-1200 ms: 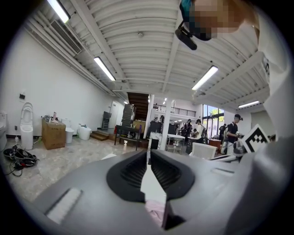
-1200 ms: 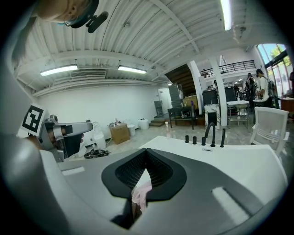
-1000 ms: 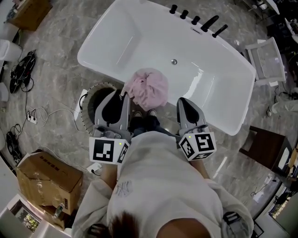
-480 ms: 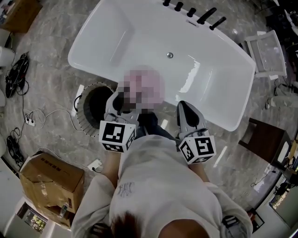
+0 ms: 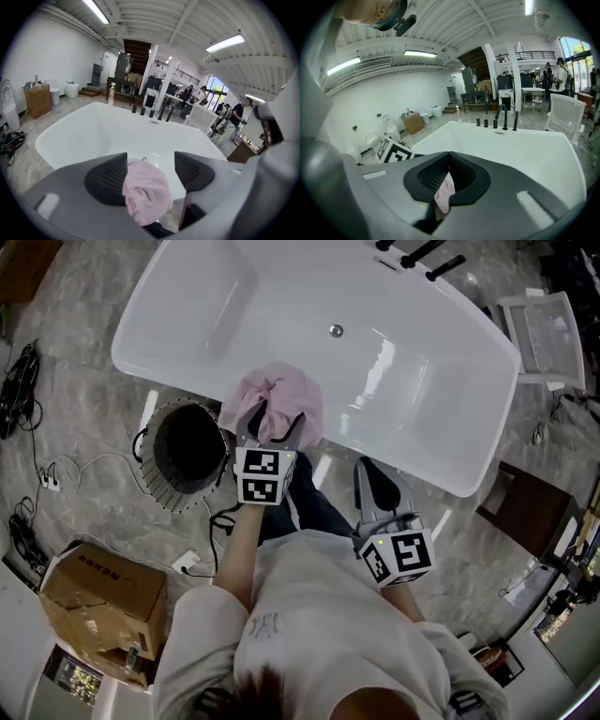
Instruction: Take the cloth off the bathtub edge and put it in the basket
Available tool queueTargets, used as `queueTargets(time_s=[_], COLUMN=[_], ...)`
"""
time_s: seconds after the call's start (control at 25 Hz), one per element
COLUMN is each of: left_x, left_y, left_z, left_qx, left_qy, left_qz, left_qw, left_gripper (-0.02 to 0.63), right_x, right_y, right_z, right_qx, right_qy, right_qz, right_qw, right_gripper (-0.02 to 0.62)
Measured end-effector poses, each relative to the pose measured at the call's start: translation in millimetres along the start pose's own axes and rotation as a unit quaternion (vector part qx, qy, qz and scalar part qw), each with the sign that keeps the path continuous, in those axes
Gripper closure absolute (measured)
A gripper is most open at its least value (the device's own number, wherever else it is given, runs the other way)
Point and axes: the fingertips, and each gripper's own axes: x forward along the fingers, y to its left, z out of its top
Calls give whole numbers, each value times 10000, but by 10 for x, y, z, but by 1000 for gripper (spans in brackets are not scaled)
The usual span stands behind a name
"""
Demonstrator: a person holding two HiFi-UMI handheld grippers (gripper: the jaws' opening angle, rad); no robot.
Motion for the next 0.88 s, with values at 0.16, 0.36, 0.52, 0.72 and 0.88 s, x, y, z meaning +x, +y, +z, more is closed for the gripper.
queueTargets(time_s=[0.16, 0.36, 0.52, 0.72, 0.88], left_x=[366, 753, 984, 1243, 1408], left_y=[99, 120, 108, 179, 328], left_z=[-258, -561, -901, -1229, -1390], left_qx=[-215, -437, -614, -694, -661], left_qy=[274, 737, 1173, 1591, 1742], left_qz=[221, 313, 339, 585, 831], left_qw=[9991, 9958, 9906, 9831, 9790], left_gripper=[191, 150, 126, 123, 124], right_x=[-17, 16, 37, 67, 85], right_y=[-120, -329, -381, -421, -475], right_z=[-173, -290, -407, -553, -626], right_qx=[70, 179, 240, 284, 347], right_qy=[244, 447, 627, 865, 927], right_qz=[-95, -252, -292, -249, -294], right_qw=[9996, 9985, 9973, 9955, 9947], right_gripper=[595, 595, 595, 595, 597])
